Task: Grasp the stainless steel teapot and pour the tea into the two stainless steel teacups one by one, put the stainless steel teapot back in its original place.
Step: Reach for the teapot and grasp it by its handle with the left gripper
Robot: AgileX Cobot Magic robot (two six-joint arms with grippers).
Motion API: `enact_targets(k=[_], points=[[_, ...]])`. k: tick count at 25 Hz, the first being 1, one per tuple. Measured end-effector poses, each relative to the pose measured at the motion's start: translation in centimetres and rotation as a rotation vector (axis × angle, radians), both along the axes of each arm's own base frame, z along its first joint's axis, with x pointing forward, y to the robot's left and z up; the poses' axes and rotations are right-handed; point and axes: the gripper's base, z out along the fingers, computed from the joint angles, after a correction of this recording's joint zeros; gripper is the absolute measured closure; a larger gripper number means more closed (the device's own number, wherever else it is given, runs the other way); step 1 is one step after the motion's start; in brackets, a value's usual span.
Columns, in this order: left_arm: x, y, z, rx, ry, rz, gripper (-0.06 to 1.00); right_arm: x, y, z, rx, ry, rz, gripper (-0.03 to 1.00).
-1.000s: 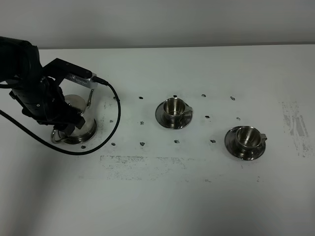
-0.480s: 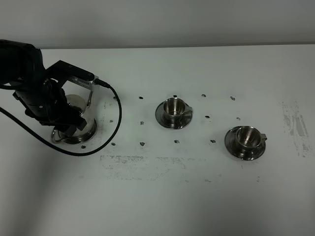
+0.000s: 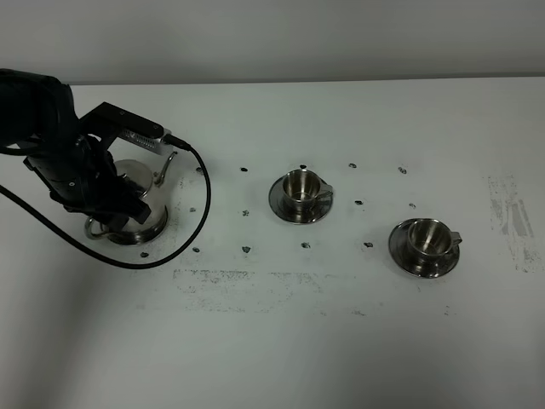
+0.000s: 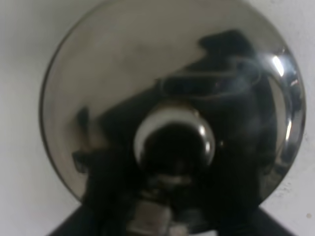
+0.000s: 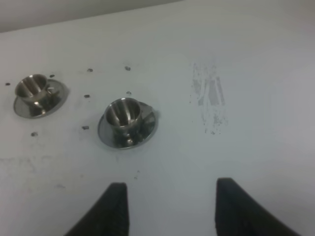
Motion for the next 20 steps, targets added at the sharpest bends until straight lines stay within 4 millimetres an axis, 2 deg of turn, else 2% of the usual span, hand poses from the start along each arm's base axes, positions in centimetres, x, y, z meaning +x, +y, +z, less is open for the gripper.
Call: enact_targets(k=[2, 3, 15, 20], points=[[0.0, 0.0, 0.0, -0.001, 0.001, 0.001, 0.72, 0.0, 0.0, 0.0, 0.000, 0.000, 0.000, 0.57], [0.0, -0.1, 0.0, -0.003, 0.003, 0.001, 0.75, 0.0, 0.0, 0.0, 0.000, 0.000, 0.000, 0.57], [0.0, 0.0, 0.1, 0.001, 0.000, -0.027, 0.75, 0.0, 0.0, 0.0, 0.000, 0.000, 0.000, 0.57], [-0.5, 0.1, 1.9, 0.001, -0.027, -0.050, 0.75, 0.0, 0.0, 0.0, 0.000, 0.000, 0.000, 0.57]])
